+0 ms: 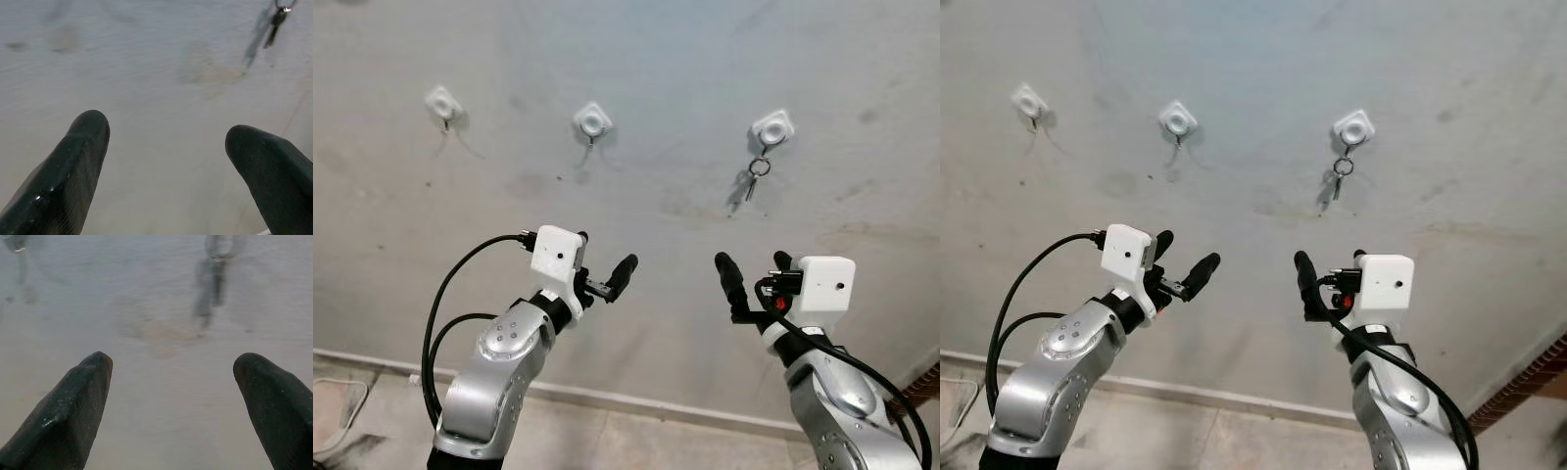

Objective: Hang keys on a hook

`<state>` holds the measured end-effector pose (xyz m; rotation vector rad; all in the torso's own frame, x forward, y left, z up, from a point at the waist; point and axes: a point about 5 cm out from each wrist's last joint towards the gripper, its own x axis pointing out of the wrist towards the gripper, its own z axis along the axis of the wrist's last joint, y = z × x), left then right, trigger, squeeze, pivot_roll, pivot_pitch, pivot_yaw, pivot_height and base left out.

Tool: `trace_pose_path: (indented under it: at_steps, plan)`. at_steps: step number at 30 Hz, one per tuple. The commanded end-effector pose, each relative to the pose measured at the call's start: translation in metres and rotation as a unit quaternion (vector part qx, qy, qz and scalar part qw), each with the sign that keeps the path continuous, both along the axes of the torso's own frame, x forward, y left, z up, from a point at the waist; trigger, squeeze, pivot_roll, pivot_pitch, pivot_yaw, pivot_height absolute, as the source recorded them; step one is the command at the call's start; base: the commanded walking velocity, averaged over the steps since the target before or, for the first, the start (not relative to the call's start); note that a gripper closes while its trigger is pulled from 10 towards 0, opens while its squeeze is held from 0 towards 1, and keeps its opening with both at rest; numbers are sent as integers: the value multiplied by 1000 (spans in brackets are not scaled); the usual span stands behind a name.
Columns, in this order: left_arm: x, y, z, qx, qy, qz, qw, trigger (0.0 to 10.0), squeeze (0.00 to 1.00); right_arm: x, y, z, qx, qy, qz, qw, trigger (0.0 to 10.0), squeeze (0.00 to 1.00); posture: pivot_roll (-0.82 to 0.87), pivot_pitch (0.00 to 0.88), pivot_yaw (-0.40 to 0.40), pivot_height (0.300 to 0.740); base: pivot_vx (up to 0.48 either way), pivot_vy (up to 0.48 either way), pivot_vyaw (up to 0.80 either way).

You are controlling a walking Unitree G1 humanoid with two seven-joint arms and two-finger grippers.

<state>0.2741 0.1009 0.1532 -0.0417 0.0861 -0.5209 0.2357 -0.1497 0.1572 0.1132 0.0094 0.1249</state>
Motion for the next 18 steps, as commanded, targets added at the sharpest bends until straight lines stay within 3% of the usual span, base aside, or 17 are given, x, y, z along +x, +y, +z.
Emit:
trace_pose_path:
  at_steps: [1,5,13,18]
  plan:
    - [2,7,-1,7,3,14,1000,10000,0,3,5,5,5,-12,6,1000,10000,0,64,0,0,740,0,480,0]
    - [4,6,1,3,0,15,1000,10000,0,4,1,2,-15,6,-14,1000,10000,0,62,0,-4,740,0,445,0]
    - [2,1,0,-1,-4,9,1000,10000,0,3,0,-1,-29,16,-7,999,10000,0,49,0,-3,740,0,0,0]
    - [4,0,1,-8,0,10,1000,10000,0,3,-1,-1,-25,19,-9,999,10000,0,41,0,0,740,0,0,-743]
